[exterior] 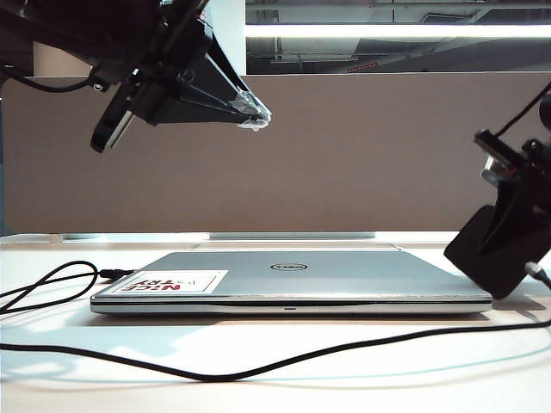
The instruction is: Pick up the charging cable and the phone, plug the charging cable into the charging port on the phone, and finally place them back on the table.
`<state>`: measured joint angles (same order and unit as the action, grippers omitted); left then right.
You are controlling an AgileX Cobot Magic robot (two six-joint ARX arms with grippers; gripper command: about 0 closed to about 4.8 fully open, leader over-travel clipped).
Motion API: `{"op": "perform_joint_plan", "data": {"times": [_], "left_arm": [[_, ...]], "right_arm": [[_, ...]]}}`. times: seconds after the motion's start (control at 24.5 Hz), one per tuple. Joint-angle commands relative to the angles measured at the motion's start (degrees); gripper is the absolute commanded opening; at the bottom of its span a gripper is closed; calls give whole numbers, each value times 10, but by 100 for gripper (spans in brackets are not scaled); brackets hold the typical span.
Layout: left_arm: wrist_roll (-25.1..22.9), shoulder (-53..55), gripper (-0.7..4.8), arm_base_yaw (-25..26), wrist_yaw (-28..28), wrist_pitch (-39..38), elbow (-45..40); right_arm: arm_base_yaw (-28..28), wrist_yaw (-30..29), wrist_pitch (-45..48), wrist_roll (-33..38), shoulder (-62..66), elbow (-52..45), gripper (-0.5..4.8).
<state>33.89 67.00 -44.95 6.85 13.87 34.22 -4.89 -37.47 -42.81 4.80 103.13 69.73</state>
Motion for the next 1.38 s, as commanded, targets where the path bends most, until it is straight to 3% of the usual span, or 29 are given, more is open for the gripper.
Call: {"op": "perform_joint_plan", "data": {"times": [0.04,0.16,0.2,0.24,0.33,0.53,0.77,0.9,0.98,1.02,1.06,1.26,1.38], "left_arm": [[-5,-2,-6,-1,0,3,3],[-5,-2,-6,-1,0,3,3],[-5,-2,-6,-1,0,3,3],[-5,-2,-6,-1,0,3,3],[-5,-2,-6,-1,0,3,3],[-5,-2,-6,-1,0,3,3],[-5,-2,-6,-1,0,3,3],[-5,-2,-6,-1,0,3,3],[-9,-2,-6,0,0,3,3],[-9,-2,-6,0,0,3,5],[-10,-2,-6,0,0,1,7],[-55,-2,-6,0,0,-68,44],[-65,-13,-6,0,0,-97,55]], "right_arm": [[0,-9,4,-4,7,7,-6],[1,5,5,-4,10,7,4],[1,12,6,-4,10,7,33],[1,32,6,-4,9,8,138],[0,45,6,-4,9,8,180],[-2,76,0,-4,9,18,180],[-1,165,-41,-23,5,93,180],[-1,195,-67,-22,0,128,171],[-1,200,-80,-22,-11,144,89],[0,200,-78,-19,-30,148,8],[2,200,-73,-19,-45,148,-7],[22,214,-69,-21,-139,147,-8],[55,265,-66,-18,-193,147,-8]]}}
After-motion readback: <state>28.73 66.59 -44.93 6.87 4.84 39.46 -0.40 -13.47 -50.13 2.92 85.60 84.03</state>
